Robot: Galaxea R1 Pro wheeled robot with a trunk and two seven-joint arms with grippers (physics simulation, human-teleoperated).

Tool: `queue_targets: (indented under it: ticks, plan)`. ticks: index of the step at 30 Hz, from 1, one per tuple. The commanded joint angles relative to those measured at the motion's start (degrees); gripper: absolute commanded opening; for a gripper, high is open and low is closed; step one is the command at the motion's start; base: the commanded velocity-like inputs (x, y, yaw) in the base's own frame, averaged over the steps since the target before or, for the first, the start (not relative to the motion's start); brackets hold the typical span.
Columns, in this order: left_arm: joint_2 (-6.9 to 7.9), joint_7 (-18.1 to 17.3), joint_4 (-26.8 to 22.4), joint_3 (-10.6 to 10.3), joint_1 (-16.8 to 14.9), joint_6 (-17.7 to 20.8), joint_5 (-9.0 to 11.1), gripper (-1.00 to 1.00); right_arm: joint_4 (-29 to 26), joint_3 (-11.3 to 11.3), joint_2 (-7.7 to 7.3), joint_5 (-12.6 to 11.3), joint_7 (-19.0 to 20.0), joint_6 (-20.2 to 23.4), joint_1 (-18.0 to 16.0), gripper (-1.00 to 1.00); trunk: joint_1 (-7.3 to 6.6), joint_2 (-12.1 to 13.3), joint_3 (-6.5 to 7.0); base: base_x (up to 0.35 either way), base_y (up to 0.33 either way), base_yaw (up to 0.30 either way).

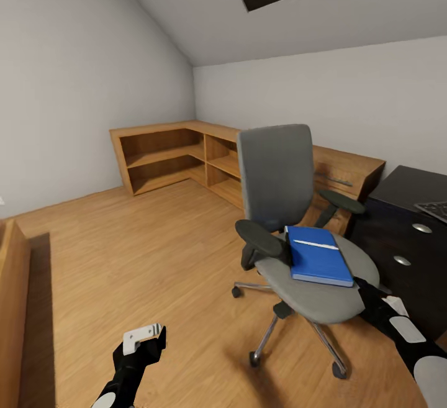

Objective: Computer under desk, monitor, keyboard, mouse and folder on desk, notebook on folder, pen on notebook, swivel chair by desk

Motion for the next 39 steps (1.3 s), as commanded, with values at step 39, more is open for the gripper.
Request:
queue_targets:
  ticks: [39]
  plan:
    - [-0.02, 0.36, 0.16, -0.71, -0.01, 0.22, 0.52, 1.00, -0.51, -0.27, 0.29, -1.03, 0.46, 0.63, -0.07, 1.00, -0.01, -0.02, -0.03, 0.080, 0.000, 0.122]
